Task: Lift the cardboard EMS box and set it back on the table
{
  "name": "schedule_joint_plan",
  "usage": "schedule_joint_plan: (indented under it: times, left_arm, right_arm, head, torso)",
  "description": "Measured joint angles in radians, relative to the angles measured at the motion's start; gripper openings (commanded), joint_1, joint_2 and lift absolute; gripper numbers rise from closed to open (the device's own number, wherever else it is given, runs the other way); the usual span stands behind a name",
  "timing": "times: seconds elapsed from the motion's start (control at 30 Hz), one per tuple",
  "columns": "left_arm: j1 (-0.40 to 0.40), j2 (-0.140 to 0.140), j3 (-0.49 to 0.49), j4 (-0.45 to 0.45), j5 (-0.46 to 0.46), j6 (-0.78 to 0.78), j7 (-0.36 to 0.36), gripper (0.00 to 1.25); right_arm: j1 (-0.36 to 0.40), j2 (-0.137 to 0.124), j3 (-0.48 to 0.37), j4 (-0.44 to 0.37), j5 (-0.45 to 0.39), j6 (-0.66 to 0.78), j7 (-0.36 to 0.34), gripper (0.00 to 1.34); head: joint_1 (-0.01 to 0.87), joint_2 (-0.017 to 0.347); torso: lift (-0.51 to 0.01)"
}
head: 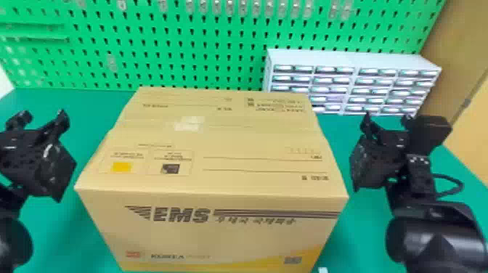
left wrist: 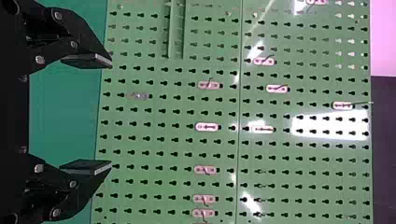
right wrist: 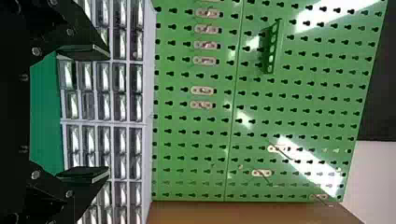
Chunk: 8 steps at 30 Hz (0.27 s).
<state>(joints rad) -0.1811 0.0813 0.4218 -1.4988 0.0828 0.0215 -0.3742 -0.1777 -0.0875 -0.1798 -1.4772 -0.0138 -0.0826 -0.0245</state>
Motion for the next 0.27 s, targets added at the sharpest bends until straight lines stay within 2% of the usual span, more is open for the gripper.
schedule_joint_plan:
  times: [0.27]
  left_arm:
    - [0.000, 0.000, 0.000, 0.000, 0.000, 0.000, 0.000, 0.76]
  right_arm:
    - [0.000, 0.000, 0.001, 0.000, 0.000, 0.000, 0.000, 0.94]
  head:
    - [0.678, -0.015]
  torso:
    - [-0.097]
